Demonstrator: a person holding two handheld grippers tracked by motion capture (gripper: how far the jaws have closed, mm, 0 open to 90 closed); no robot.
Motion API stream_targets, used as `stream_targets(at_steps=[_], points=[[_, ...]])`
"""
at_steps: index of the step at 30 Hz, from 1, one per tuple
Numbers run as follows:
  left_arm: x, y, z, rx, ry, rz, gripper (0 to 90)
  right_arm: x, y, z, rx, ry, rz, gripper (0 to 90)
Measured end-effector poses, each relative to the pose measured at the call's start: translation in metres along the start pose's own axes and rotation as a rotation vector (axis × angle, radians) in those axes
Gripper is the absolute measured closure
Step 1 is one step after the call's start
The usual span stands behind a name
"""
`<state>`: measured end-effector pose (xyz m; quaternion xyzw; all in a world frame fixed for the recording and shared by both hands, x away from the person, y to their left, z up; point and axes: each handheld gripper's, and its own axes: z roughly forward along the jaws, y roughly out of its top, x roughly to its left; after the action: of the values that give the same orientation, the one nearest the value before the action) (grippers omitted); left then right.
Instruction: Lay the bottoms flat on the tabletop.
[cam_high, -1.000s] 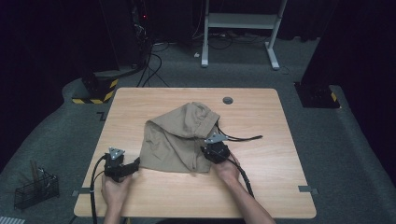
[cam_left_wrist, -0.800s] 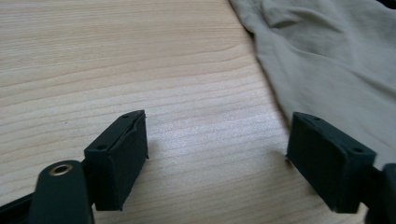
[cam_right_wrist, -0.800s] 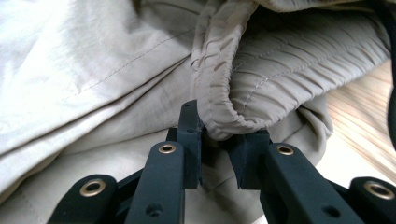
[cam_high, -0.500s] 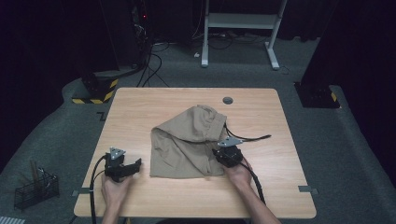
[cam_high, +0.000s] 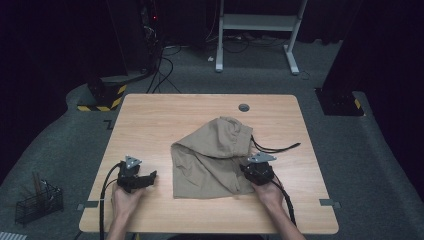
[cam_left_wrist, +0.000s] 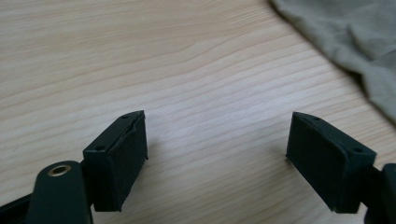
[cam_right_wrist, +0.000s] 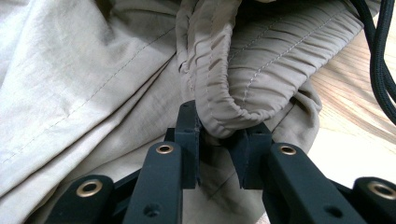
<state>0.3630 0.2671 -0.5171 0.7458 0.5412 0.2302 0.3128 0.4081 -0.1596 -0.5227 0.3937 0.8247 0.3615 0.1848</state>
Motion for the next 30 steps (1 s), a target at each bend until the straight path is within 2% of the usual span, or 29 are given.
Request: stream_targets(at_steps=[6, 9, 12, 13, 14, 15, 17, 20, 24, 25, 26, 27, 29, 30], points=[[-0.019, 0.024, 0.007, -0.041, -0.055, 0.041, 20.9, 0.001, 0.0, 0.0, 0.001, -0.009, 0.013, 72.3], [-0.03, 0.037, 0.015, -0.034, -0.122, 0.056, 18.6, 0.001, 0.0, 0.0, 0.001, -0.008, 0.013, 72.2], [-0.047, 0.048, 0.023, -0.013, -0.129, 0.14, 15.5, 0.002, 0.0, 0.0, 0.0, -0.013, 0.012, 72.1], [-0.047, 0.048, 0.023, -0.013, -0.129, 0.14, 15.4, 0.002, 0.0, 0.0, 0.0, -0.013, 0.014, 71.9], [-0.053, 0.056, 0.029, -0.008, -0.171, 0.147, 15.5, 0.002, 0.001, 0.001, 0.001, -0.012, 0.018, 71.8], [-0.056, 0.061, 0.032, -0.009, -0.185, 0.147, 15.3, 0.002, 0.001, 0.001, 0.001, -0.011, 0.019, 71.8], [-0.062, 0.071, 0.034, -0.028, -0.196, 0.151, 15.4, 0.002, 0.001, 0.001, -0.001, -0.013, 0.014, 71.7], [-0.07, 0.082, 0.037, -0.053, -0.236, 0.151, 15.3, 0.002, 0.001, 0.001, -0.001, -0.014, 0.018, 71.5], [-0.083, 0.089, 0.041, -0.071, -0.255, 0.189, 15.3, 0.003, 0.001, 0.001, -0.001, -0.014, 0.021, 71.0], [-0.085, 0.089, 0.041, -0.082, -0.278, 0.197, 15.4, 0.003, 0.001, 0.001, 0.0, -0.014, 0.024, 70.9], [-0.085, 0.089, 0.041, -0.082, -0.278, 0.197, 14.9, 0.003, 0.001, 0.001, 0.0, -0.012, 0.026, 70.9], [-0.092, 0.09, 0.044, -0.082, -0.296, 0.211, 15.0, 0.003, 0.001, 0.001, 0.001, -0.011, 0.031, 70.9], [-0.097, 0.091, 0.048, -0.076, -0.281, 0.23, 15.3, 0.002, 0.001, 0.001, -0.001, -0.013, 0.023, 70.9], [-0.099, 0.092, 0.05, -0.073, -0.28, 0.225, 15.9, 0.003, 0.001, 0.001, -0.001, -0.013, 0.024, 70.8]])
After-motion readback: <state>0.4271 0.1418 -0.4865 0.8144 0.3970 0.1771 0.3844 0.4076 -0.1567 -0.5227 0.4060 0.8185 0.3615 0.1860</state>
